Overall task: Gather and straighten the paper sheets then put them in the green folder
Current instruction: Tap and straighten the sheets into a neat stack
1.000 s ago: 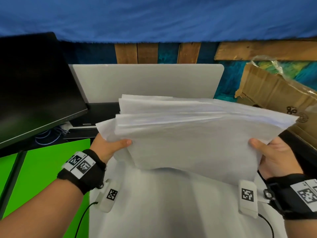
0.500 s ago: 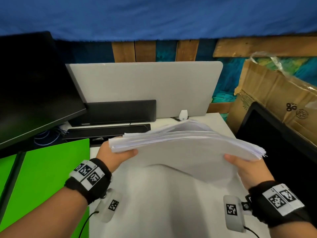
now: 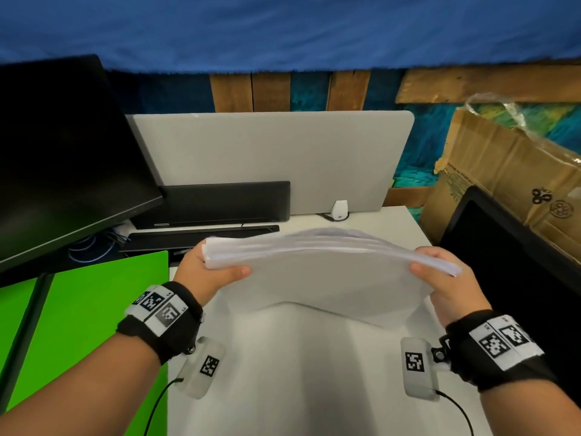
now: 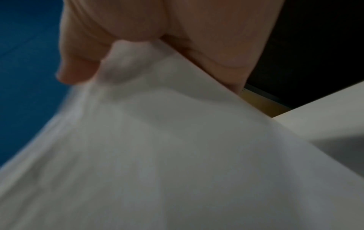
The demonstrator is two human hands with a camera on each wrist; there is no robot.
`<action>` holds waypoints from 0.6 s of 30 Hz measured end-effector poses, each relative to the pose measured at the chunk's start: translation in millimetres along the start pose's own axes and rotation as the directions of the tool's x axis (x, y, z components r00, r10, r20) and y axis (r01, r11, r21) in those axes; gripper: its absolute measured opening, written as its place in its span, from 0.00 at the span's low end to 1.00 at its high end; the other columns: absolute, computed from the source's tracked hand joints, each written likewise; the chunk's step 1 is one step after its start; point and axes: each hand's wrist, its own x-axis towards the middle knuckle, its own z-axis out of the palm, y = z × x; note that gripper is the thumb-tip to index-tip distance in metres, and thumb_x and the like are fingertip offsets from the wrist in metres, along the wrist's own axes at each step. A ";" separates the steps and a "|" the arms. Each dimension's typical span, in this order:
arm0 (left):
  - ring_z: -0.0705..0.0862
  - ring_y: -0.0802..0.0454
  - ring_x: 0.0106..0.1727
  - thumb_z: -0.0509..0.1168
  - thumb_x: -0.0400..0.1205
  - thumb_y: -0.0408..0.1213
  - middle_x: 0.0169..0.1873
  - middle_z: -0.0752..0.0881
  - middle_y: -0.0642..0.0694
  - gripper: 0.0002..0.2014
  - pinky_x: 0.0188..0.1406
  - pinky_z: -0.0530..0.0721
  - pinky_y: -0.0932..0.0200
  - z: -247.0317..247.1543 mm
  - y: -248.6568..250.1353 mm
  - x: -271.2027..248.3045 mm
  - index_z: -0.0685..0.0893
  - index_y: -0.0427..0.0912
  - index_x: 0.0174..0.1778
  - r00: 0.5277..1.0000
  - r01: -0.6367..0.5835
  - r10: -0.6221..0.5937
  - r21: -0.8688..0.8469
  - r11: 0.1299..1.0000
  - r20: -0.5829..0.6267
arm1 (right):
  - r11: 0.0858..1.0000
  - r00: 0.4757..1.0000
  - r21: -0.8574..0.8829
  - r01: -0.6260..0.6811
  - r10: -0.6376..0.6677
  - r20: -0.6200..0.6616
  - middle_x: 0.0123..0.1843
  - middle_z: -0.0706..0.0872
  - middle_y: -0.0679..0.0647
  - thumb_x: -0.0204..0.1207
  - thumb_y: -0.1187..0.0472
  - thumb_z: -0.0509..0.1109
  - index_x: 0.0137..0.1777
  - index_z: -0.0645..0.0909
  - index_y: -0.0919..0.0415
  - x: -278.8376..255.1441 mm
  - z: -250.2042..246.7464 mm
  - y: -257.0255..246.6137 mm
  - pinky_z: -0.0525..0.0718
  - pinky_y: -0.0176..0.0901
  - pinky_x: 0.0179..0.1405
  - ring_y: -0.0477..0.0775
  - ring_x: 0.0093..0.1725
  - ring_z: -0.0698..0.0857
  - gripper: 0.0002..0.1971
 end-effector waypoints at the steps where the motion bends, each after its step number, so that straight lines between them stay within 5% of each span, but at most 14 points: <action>1: 0.88 0.59 0.39 0.81 0.47 0.38 0.37 0.90 0.53 0.28 0.40 0.86 0.64 0.0 -0.7 0.5 0.81 0.49 0.42 1.000 -0.004 0.004 -0.010 1.000 -0.006 | 0.999 1.000 0.034 -0.006 0.007 -0.009 0.35 0.88 0.42 0.47 0.37 0.81 0.36 0.87 0.50 0.6 0.5 1.8 0.83 0.37 0.42 0.41 0.37 0.85 0.22; 3: 0.86 0.53 0.44 0.78 0.47 0.43 0.45 0.87 0.51 0.27 0.43 0.85 0.59 2.9 0.0 1.2 0.78 0.53 0.41 1.000 -0.021 0.020 -0.054 0.998 -0.009 | 0.998 0.997 0.047 -0.036 0.039 -0.061 0.36 0.87 0.39 0.70 0.47 0.71 0.39 0.85 0.51 2.4 3.0 4.7 0.81 0.36 0.45 0.38 0.39 0.84 0.09; 5: 0.86 0.52 0.48 0.75 0.51 0.45 0.49 0.86 0.51 0.26 0.45 0.85 0.62 8.4 3.0 0.3 0.77 0.55 0.45 0.999 -0.049 0.048 -0.088 0.995 -0.014 | 0.998 0.988 -0.016 -0.068 0.065 -0.140 0.38 0.85 0.42 0.78 0.60 0.64 0.39 0.83 0.50 6.2 2.1 11.0 0.78 0.39 0.49 0.44 0.44 0.82 0.09; 10: 0.85 0.49 0.48 0.63 0.70 0.49 0.46 0.88 0.49 0.06 0.46 0.80 0.57 22.5 20.5 0.6 0.84 0.56 0.39 0.988 -0.012 -0.009 -0.137 0.991 -0.152 | 0.991 0.955 -0.009 -0.137 0.129 -0.268 0.41 0.83 0.50 0.75 0.56 0.67 0.43 0.82 0.56 10.6 11.5 8.8 0.78 0.42 0.43 0.48 0.41 0.80 0.05; 13: 0.81 0.51 0.44 0.57 0.79 0.41 0.39 0.86 0.51 0.13 0.41 0.77 0.57 28.0 27.4 8.5 0.85 0.53 0.33 0.971 0.075 -0.091 -0.081 0.994 -0.220 | 0.987 0.929 0.042 -0.154 0.159 -0.336 0.43 0.86 0.55 0.70 0.48 0.70 0.42 0.83 0.54 12.5 16.7 5.4 0.81 0.47 0.48 0.55 0.44 0.83 0.10; 15: 0.82 0.49 0.47 0.56 0.76 0.48 0.42 0.86 0.49 0.13 0.49 0.79 0.53 26.1 27.8 16.2 0.86 0.54 0.35 0.964 0.105 -0.116 -0.059 0.993 -0.238 | 0.991 0.936 0.037 -0.126 0.131 -0.327 0.44 0.85 0.53 0.73 0.47 0.68 0.48 0.82 0.53 12.3 17.4 4.8 0.83 0.38 0.41 0.52 0.43 0.83 0.11; 16: 0.83 0.46 0.51 0.56 0.73 0.52 0.46 0.87 0.47 0.13 0.55 0.80 0.50 24.2 25.2 19.5 0.86 0.55 0.37 0.965 0.124 -0.129 -0.037 0.992 -0.228 | 0.993 0.949 0.044 -0.113 0.121 -0.290 0.47 0.85 0.53 0.74 0.47 0.69 0.54 0.80 0.55 10.9 16.0 7.0 0.82 0.34 0.37 0.50 0.42 0.83 0.15; 18: 0.83 0.37 0.59 0.62 0.70 0.49 0.52 0.85 0.42 0.14 0.59 0.80 0.48 17.2 16.8 22.8 0.85 0.55 0.49 0.980 0.147 -0.142 0.025 0.989 -0.140 | 0.989 0.973 0.046 -0.139 0.145 -0.181 0.51 0.87 0.54 0.58 0.41 0.79 0.62 0.78 0.58 9.0 11.1 16.9 0.84 0.36 0.38 0.49 0.44 0.87 0.34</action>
